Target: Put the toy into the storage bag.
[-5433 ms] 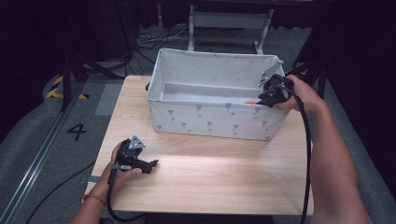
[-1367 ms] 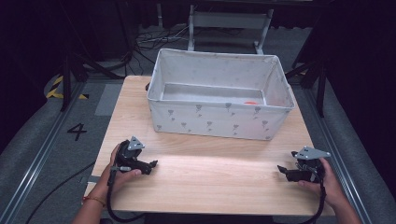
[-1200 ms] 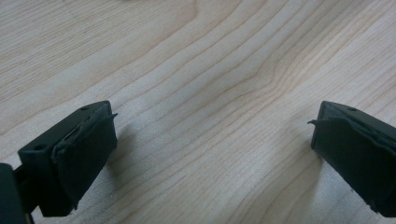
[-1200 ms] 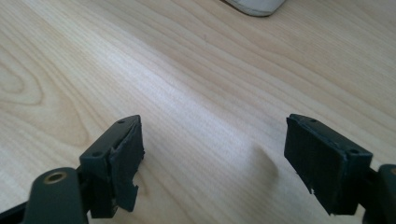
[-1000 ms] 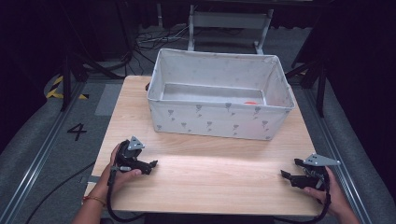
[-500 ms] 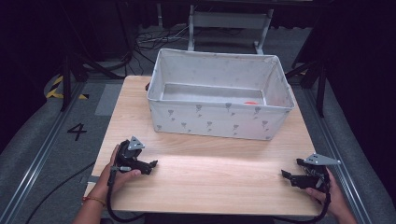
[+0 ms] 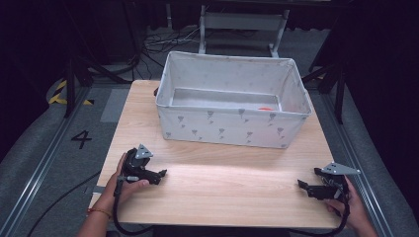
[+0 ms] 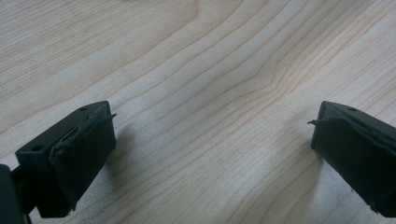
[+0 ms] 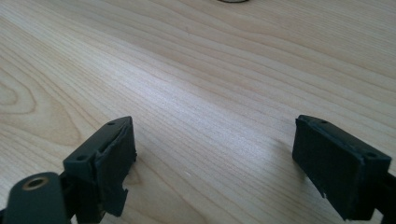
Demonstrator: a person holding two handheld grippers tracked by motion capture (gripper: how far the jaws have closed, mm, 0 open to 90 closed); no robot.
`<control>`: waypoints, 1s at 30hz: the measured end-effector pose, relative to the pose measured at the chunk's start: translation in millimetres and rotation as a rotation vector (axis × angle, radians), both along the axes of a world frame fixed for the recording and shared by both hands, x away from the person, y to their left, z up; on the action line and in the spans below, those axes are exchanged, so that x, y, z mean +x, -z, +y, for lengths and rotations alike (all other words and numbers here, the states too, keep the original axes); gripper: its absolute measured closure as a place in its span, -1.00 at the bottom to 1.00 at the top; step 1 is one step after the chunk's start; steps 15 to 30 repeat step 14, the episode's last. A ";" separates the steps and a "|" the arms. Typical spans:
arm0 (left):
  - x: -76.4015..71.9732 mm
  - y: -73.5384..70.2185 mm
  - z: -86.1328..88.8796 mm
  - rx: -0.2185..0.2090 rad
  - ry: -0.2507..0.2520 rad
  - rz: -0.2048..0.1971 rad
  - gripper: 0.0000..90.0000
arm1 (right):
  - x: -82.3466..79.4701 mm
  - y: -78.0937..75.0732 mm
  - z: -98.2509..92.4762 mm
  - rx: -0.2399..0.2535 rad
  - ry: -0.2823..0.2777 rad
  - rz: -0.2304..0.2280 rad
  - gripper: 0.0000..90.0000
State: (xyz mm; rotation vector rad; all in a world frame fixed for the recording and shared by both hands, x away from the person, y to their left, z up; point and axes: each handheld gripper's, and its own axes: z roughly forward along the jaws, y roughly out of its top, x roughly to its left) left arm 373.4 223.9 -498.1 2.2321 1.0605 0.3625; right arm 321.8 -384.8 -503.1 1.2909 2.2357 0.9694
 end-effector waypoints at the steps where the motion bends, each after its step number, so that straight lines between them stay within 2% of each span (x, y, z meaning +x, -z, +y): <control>1: 0.0 0.0 0.0 0.000 0.000 0.000 -1.00 | 0.0 0.0 0.0 0.000 0.000 0.000 -0.69; 30: 0.6 0.3 -0.1 -0.005 -0.002 0.001 -1.00 | 0.0 0.0 0.0 0.000 0.000 0.000 -0.69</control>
